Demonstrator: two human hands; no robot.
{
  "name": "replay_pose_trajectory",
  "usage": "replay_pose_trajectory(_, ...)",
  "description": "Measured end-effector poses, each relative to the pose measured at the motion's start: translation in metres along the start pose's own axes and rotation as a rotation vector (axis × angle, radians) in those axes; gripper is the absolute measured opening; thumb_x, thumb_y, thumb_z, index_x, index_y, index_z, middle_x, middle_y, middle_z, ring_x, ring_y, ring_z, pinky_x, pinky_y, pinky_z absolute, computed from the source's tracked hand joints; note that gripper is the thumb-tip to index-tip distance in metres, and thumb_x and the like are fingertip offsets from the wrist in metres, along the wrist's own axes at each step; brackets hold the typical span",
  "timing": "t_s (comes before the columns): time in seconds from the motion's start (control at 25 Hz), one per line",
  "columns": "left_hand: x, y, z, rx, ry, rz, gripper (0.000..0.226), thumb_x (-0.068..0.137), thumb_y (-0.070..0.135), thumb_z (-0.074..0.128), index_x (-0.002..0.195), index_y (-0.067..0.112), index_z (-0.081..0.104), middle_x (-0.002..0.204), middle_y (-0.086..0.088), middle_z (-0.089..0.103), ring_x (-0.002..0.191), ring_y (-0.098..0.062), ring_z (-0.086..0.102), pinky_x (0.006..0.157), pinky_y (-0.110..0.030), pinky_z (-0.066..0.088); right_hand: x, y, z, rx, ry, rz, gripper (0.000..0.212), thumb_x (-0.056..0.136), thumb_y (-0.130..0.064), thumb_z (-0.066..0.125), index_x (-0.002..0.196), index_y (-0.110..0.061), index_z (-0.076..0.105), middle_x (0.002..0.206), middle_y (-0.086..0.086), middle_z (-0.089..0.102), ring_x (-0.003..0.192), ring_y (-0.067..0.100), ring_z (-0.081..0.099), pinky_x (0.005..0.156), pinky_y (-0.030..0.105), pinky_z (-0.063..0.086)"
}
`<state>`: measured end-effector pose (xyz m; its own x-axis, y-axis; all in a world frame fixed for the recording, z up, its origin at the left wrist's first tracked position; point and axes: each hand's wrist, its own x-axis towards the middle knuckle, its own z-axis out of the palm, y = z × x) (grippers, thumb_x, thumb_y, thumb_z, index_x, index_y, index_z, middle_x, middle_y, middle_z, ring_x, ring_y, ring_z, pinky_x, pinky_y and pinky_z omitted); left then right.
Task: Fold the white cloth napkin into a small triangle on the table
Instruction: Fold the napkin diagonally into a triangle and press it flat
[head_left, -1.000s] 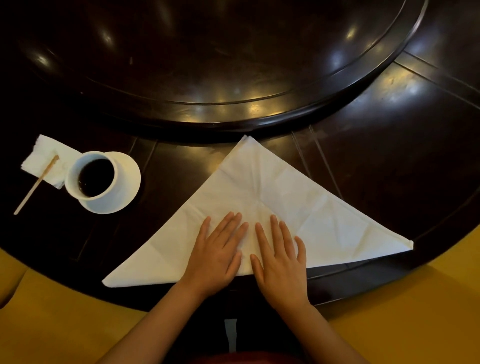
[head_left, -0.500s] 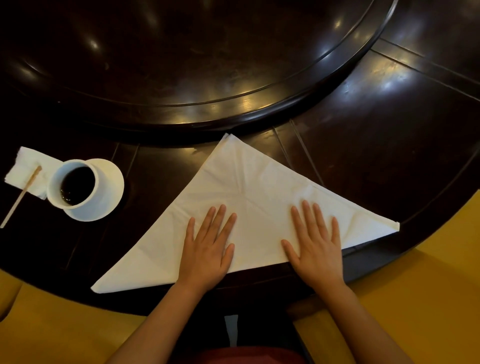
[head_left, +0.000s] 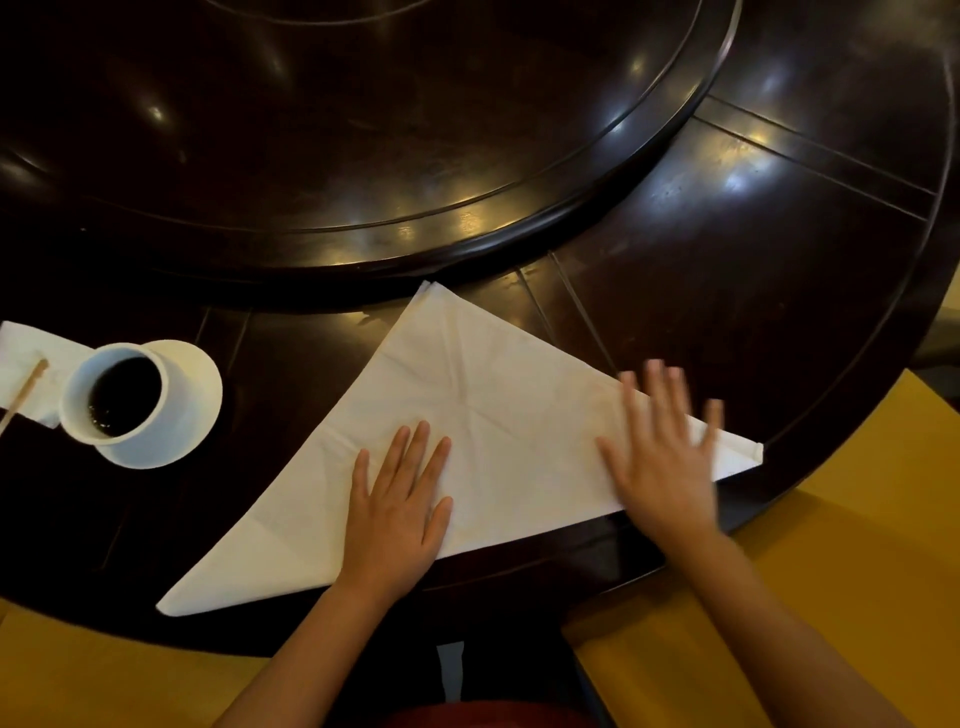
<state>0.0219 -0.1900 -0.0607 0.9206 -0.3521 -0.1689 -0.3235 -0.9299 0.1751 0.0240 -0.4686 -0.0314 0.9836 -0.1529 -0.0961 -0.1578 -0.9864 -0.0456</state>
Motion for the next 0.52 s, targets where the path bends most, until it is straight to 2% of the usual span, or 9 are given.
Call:
replay_pose_trajectory(0.08, 0.003, 0.002, 0.0, -0.02, 0.012, -0.026, 0.059, 0.097, 0.048, 0.006, 0.147, 0.021, 0.02, 0.155, -0.007, 0.019, 0.143, -0.021, 0.01, 0.11, -0.048, 0.005, -0.002, -0.064, 0.003, 0.062, -0.003, -0.255, 0.059, 0.094, -0.046, 0.023, 0.147, -0.022, 0.016, 0.154, 0.005, 0.01, 0.143, 0.023, 0.003, 0.112, 0.052, -0.003)
replay_pose_trajectory(0.12, 0.003, 0.002, 0.0, -0.015, 0.018, -0.039, 0.057, 0.097, 0.047, 0.011, 0.148, 0.022, 0.019, 0.155, -0.006, 0.018, 0.143, -0.02, 0.008, 0.111, -0.048, 0.005, -0.002, -0.091, 0.008, 0.096, -0.021, -0.32, 0.056, 0.095, -0.044, 0.021, 0.147, -0.023, 0.016, 0.155, 0.005, 0.01, 0.143, 0.022, 0.003, 0.112, 0.053, -0.001)
replay_pose_trajectory(0.24, -0.005, -0.017, -0.003, 0.001, 0.019, -0.044, 0.06, 0.092, 0.042, 0.029, 0.148, 0.023, 0.017, 0.155, -0.007, 0.019, 0.143, -0.019, 0.009, 0.111, -0.049, 0.01, 0.001, -0.132, 0.026, 0.127, -0.104, -0.39, 0.055, 0.096, -0.046, 0.008, 0.147, -0.025, 0.013, 0.156, 0.006, 0.012, 0.143, 0.023, 0.004, 0.111, 0.053, 0.004)
replay_pose_trajectory(0.32, -0.019, -0.043, -0.006, 0.004, 0.007, -0.035, 0.062, 0.09, 0.042, 0.034, 0.148, 0.023, 0.021, 0.155, -0.007, 0.021, 0.143, -0.02, 0.014, 0.111, -0.05, 0.013, 0.001, -0.134, 0.037, 0.084, -0.11, -0.417, 0.058, 0.095, -0.05, 0.006, 0.148, -0.025, 0.012, 0.156, 0.006, 0.013, 0.143, 0.024, 0.006, 0.111, 0.054, 0.007)
replay_pose_trajectory(0.52, -0.074, -0.119, -0.01, 0.064, -0.01, -0.099, 0.061, 0.094, 0.044, 0.028, 0.15, 0.024, 0.013, 0.157, -0.005, 0.014, 0.144, -0.021, 0.011, 0.111, -0.049, 0.012, 0.001, -0.135, 0.038, 0.07, -0.114, -0.431, 0.063, 0.093, -0.053, 0.011, 0.149, -0.025, 0.009, 0.157, 0.006, 0.006, 0.144, 0.024, 0.002, 0.112, 0.054, 0.005)
